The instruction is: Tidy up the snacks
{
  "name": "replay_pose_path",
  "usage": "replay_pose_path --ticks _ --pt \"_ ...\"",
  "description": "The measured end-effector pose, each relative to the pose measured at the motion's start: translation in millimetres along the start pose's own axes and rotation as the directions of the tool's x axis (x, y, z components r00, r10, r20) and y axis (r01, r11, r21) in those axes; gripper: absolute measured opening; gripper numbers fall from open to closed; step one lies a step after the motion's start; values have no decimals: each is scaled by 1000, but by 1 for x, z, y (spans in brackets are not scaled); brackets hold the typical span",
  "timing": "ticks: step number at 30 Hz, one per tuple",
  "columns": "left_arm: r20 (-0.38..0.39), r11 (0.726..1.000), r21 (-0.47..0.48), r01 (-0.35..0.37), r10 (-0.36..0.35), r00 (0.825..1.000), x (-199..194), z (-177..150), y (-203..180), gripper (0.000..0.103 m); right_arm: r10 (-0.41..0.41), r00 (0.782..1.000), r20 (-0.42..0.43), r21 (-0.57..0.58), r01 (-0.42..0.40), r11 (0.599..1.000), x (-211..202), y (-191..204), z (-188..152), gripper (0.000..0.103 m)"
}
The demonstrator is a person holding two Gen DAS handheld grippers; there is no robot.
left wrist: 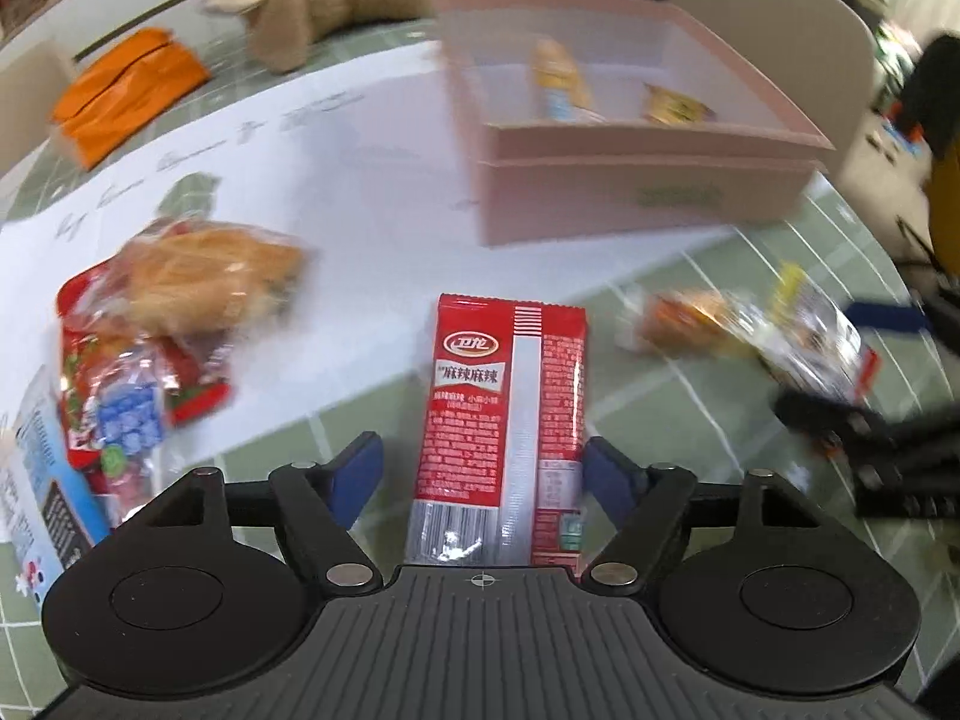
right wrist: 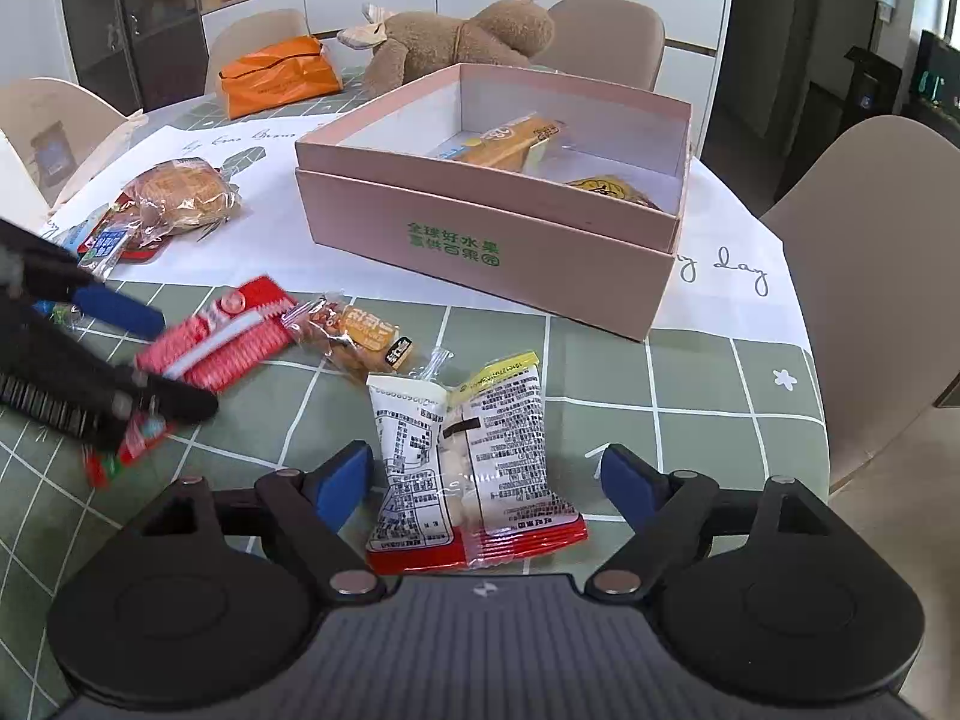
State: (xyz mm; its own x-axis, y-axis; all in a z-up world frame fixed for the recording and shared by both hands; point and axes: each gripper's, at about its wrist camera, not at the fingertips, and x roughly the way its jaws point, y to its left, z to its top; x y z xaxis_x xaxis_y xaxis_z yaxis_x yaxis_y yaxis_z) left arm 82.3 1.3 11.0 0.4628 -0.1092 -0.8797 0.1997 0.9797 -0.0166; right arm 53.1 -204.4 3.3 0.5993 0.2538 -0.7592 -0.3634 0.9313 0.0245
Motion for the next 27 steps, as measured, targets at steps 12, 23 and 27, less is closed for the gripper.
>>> replay_pose_path --ticks 12,23,27 --pt "21 1000 -10 22 -22 1000 -5 4 20 63 29 1000 8 -65 -29 997 -8 11 2 50" --pt "75 988 -104 114 -107 991 -24 -11 33 50 46 996 71 -116 -38 993 -34 15 15 50" --pt "139 975 -145 167 -147 979 -46 -5 37 50 25 997 73 -76 -19 997 -36 3 19 50"
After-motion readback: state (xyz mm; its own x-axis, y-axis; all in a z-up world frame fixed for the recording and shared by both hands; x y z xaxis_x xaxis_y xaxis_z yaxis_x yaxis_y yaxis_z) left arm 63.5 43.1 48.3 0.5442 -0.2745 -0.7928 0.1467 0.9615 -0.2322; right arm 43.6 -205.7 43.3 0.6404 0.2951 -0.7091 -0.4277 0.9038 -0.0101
